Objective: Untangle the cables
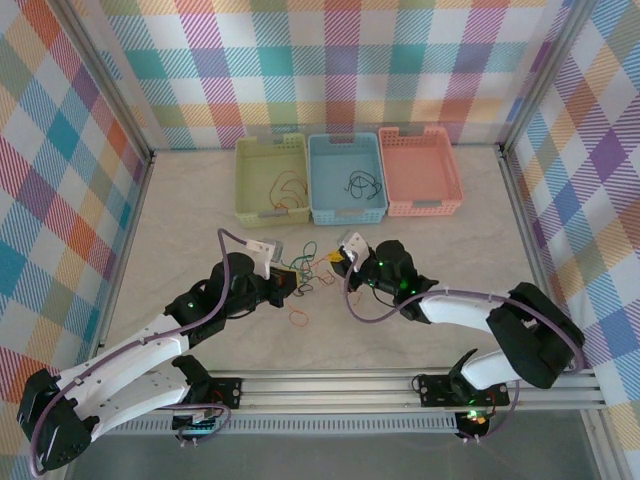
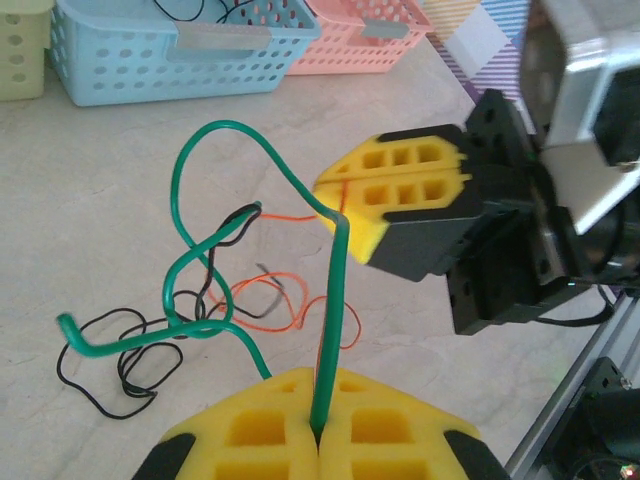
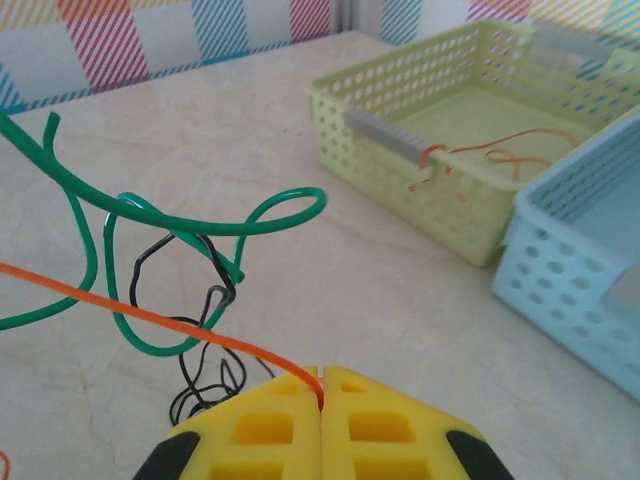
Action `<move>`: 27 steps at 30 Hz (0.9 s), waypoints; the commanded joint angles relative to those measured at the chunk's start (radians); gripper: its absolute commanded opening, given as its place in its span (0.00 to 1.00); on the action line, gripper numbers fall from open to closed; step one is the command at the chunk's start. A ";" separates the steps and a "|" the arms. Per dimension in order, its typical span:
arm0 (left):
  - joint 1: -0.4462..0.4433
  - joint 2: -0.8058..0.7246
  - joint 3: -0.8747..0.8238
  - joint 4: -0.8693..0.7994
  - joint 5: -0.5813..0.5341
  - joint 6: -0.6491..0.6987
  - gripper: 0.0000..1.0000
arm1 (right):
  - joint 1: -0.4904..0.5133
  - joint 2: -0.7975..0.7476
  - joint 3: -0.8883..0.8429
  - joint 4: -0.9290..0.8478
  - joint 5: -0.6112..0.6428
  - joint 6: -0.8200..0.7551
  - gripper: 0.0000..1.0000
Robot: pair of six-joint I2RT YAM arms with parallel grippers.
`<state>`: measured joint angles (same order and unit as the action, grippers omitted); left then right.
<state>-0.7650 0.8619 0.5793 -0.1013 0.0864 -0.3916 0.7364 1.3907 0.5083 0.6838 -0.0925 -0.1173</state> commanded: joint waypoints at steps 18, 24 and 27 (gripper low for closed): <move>-0.007 0.042 0.029 -0.064 -0.129 -0.021 0.66 | -0.006 -0.091 -0.074 0.141 0.077 -0.017 0.02; -0.007 0.034 0.013 -0.008 -0.038 0.009 0.66 | -0.006 -0.107 -0.083 0.159 0.045 -0.012 0.02; -0.007 0.053 0.017 0.039 0.045 0.040 0.66 | -0.006 -0.115 -0.082 0.155 0.029 0.000 0.02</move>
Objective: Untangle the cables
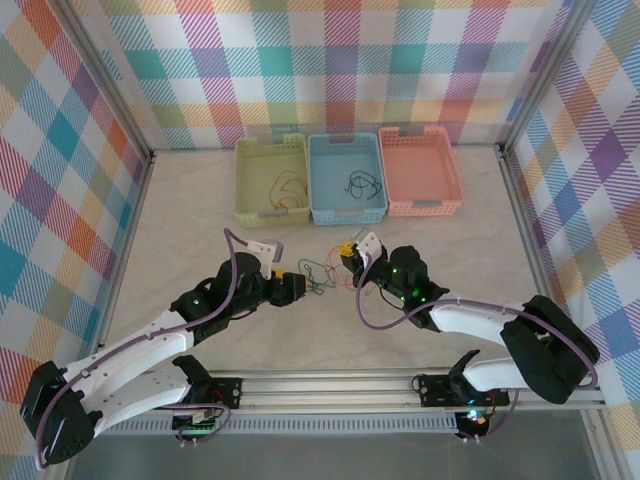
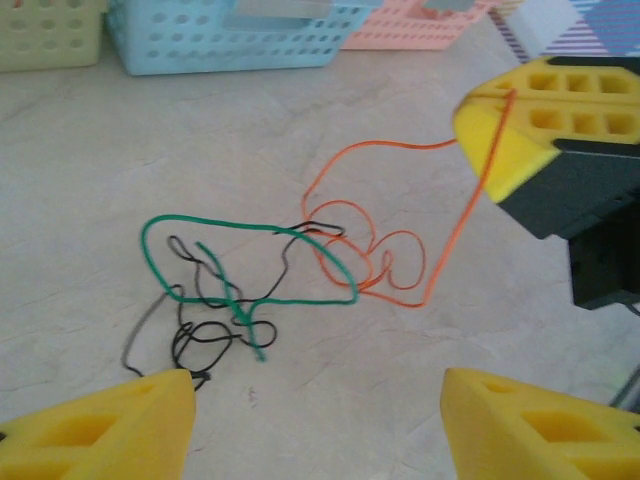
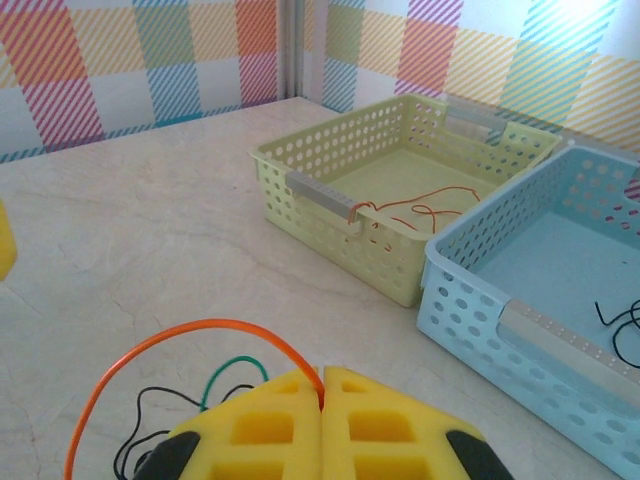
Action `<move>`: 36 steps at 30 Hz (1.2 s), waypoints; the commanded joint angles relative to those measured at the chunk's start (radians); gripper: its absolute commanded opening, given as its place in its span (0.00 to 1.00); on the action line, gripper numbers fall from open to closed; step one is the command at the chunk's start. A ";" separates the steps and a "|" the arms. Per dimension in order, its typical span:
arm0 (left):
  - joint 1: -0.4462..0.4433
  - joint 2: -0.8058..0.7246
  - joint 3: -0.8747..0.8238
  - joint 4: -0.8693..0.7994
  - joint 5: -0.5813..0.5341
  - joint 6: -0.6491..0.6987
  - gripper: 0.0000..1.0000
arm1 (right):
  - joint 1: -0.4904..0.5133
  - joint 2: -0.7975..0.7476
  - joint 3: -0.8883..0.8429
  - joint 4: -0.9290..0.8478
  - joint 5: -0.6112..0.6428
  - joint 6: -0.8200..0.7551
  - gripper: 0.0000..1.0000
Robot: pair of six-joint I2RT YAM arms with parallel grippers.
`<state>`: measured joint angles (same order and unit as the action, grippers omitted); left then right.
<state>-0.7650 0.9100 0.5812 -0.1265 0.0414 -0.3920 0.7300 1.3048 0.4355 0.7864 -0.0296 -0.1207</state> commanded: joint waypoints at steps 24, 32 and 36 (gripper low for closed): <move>-0.038 0.439 0.321 0.016 0.043 0.067 0.40 | 0.000 -0.018 -0.011 0.064 -0.091 0.001 0.03; -0.038 0.426 0.267 0.087 0.104 0.100 0.08 | 0.000 -0.018 -0.016 0.076 -0.095 0.004 0.03; -0.038 0.386 0.249 0.088 0.152 0.109 0.00 | 0.000 -0.021 -0.015 0.074 -0.095 0.007 0.10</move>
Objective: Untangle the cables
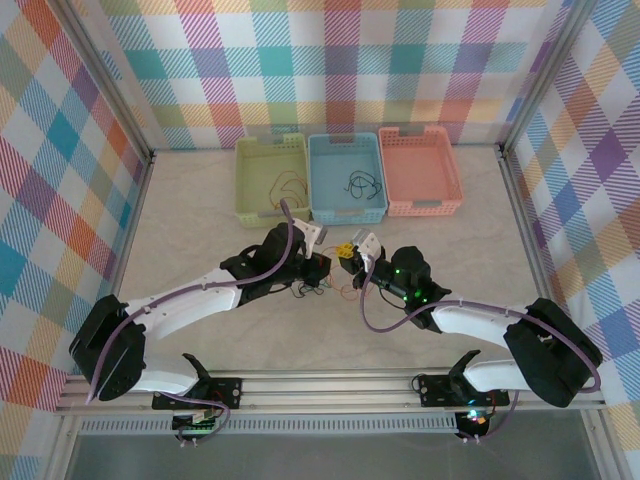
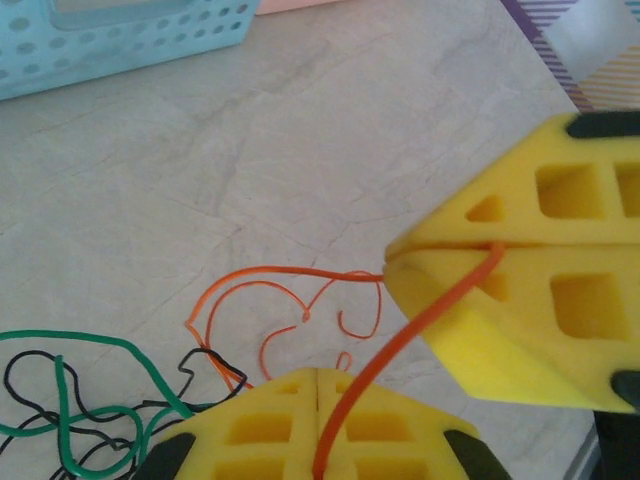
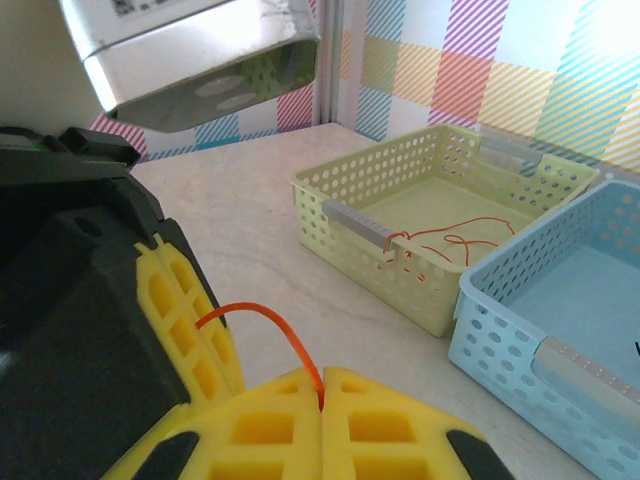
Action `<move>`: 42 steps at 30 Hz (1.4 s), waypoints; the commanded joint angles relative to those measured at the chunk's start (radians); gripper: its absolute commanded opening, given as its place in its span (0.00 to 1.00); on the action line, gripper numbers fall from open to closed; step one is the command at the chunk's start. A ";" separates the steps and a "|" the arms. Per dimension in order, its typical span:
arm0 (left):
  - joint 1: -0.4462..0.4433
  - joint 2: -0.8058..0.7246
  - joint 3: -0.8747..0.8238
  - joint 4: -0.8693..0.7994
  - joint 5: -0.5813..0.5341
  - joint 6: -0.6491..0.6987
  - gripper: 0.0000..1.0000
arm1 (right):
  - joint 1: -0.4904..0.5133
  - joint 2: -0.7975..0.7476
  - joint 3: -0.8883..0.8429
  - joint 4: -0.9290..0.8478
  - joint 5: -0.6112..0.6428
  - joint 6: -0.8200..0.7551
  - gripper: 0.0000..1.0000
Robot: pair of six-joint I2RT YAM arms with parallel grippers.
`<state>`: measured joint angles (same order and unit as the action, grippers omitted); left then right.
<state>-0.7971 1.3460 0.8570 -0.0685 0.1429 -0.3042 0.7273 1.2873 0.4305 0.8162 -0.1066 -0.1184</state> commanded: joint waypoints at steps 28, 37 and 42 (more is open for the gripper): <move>-0.061 -0.133 -0.027 0.000 0.289 0.029 0.00 | 0.003 0.165 -0.003 0.234 -0.064 0.077 0.41; -0.114 -0.175 -0.003 -0.076 0.259 0.068 0.00 | 0.003 0.172 -0.004 0.240 0.002 0.094 0.34; -0.116 -0.199 -0.003 -0.093 0.253 0.076 0.00 | 0.002 0.170 -0.001 0.214 0.066 0.097 0.30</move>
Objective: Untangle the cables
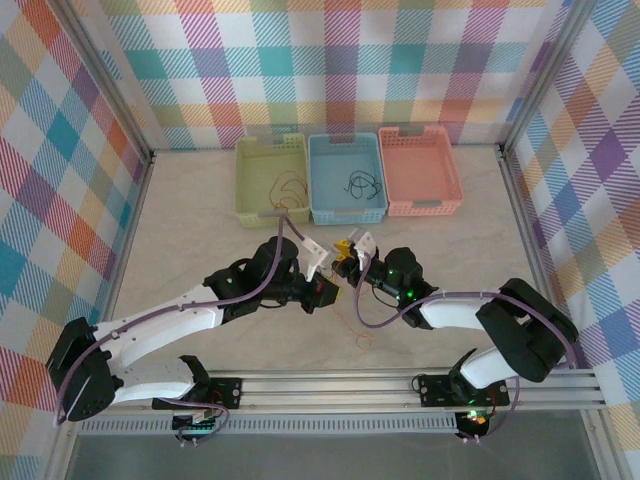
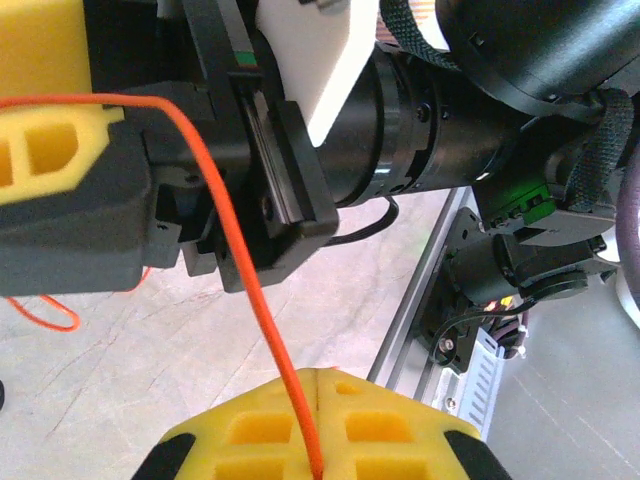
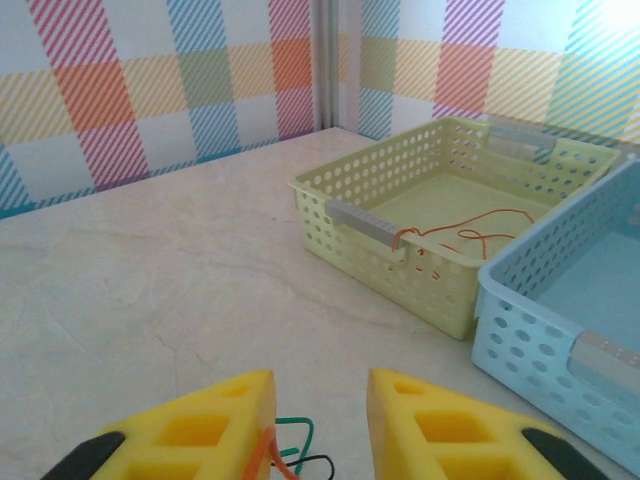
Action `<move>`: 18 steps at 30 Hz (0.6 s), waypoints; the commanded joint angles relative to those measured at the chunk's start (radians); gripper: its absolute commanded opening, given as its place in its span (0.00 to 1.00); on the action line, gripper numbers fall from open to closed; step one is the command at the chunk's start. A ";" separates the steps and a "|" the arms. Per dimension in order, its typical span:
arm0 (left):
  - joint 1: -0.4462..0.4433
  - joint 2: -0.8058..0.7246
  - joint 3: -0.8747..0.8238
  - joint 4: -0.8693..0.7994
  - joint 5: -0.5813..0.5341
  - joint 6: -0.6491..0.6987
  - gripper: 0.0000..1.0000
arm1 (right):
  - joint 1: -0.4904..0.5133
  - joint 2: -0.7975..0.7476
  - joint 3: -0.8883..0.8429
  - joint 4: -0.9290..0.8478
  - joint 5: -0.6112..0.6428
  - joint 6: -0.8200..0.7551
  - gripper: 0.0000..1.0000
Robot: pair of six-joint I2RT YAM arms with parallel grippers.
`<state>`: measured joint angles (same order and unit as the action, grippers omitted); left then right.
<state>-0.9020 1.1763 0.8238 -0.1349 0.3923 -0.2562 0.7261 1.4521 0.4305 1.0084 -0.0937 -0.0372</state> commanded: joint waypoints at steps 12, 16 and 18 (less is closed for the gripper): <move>-0.012 -0.142 0.002 -0.009 0.016 0.023 0.00 | -0.026 -0.007 0.030 -0.136 0.278 0.062 0.25; -0.012 -0.193 -0.018 0.007 -0.007 0.018 0.00 | -0.045 -0.007 0.045 -0.191 0.301 0.096 0.24; -0.012 -0.224 -0.032 0.012 -0.037 0.016 0.00 | -0.054 -0.005 0.049 -0.212 0.318 0.111 0.23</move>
<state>-0.9020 0.9955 0.8158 -0.1516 0.3832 -0.2451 0.6853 1.4521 0.4419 0.8375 0.1787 0.0284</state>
